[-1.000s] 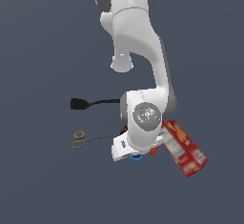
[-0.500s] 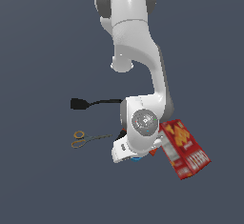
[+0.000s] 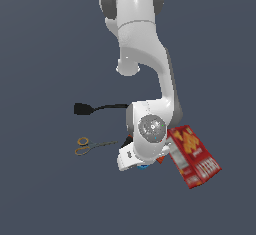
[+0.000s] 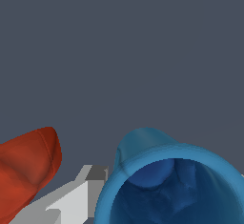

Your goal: Pick up a designated object from a clutter of objects.

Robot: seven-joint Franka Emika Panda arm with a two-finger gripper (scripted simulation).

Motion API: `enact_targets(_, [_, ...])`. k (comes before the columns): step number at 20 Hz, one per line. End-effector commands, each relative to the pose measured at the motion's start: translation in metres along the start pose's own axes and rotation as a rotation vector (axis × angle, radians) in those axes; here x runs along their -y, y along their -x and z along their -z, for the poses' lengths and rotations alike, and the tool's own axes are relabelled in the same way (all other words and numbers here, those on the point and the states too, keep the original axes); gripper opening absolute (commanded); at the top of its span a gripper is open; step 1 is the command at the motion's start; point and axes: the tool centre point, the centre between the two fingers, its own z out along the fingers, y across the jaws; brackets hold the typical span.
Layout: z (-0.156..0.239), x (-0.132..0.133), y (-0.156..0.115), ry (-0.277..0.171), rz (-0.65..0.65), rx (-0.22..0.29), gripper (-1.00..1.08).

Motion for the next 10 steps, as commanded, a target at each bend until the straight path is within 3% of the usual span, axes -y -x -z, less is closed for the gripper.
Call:
enact_targets(1, [0.0, 0.0, 0.0, 0.0, 0.0, 0.0, -1.0])
enact_targets(10, [0.031, 0.013, -0.001, 0.0, 0.0, 0.0, -1.0])
